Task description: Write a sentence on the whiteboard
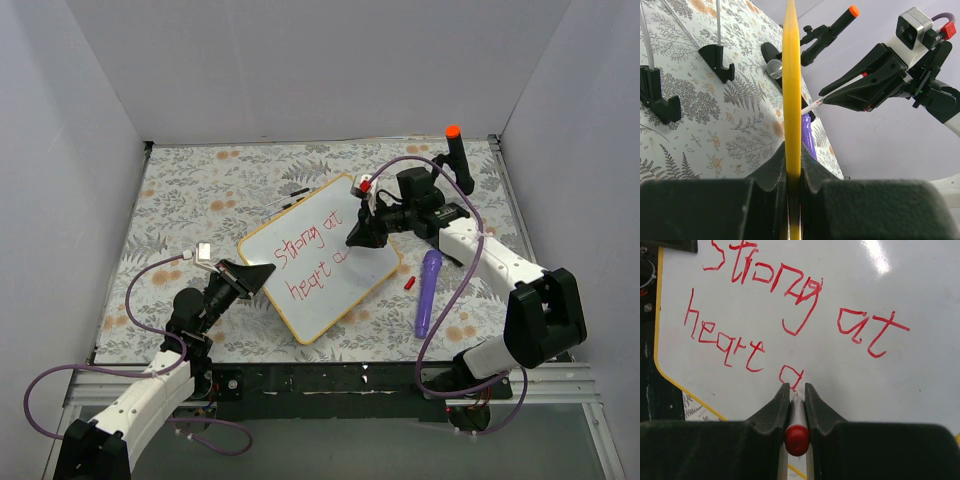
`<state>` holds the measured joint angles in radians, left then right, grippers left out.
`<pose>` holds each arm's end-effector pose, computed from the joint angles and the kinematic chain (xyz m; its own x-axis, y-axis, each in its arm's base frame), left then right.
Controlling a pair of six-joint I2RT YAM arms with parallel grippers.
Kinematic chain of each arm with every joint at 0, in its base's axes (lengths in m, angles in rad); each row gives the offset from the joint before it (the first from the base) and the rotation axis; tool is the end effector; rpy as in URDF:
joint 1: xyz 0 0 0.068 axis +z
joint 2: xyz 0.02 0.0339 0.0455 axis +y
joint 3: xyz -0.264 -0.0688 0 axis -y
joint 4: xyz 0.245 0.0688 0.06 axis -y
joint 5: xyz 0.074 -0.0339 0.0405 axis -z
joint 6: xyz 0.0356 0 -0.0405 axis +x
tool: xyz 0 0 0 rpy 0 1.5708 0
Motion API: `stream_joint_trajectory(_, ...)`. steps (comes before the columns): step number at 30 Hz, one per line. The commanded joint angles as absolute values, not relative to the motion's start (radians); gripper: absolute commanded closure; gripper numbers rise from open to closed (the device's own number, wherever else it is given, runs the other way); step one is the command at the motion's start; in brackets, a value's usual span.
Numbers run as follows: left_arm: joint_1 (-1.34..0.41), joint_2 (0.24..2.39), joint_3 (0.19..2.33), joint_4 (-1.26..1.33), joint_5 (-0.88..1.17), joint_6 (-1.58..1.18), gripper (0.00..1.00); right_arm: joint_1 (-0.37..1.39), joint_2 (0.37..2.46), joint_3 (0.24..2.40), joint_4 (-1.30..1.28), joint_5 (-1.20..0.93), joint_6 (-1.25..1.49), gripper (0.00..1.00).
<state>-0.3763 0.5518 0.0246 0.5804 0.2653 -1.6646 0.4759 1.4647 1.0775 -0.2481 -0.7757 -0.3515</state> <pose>0.1317 -0.0621 0.1862 -0.6001 -0.7959 0.0797 -0.0068 -0.0945 -0.9955 0.2744 0.1695 0.2801 -0.2101 -0.3848 -0.8987 -0.9590 0.2598 0.1130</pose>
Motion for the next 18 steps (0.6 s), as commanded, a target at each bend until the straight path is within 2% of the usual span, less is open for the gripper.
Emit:
stream_joint_trajectory(1, -0.379, 0.511, -0.014, 0.755, 0.259, -1.703, 1.00, 0.453, 1.424, 1.104, -0.268, -0.772, -0.371, 0.99)
stream_joint_trajectory(5, -0.379, 0.517, -0.014, 0.746, 0.259, -1.690, 1.00, 0.440, 1.413, 1.140, -0.293, -0.801, -0.370, 0.99)
stream_joint_trajectory(11, -0.379, 0.534, -0.017, 0.759, 0.267, -1.687, 1.00, 0.439, 1.362, 1.143, -0.314, -0.977, -0.380, 0.99)
stream_joint_trajectory(18, -0.379, 0.541, -0.021, 0.767, 0.279, -1.674, 1.00, 0.434, 1.336, 1.109, -0.290, -0.977, -0.396, 0.99)
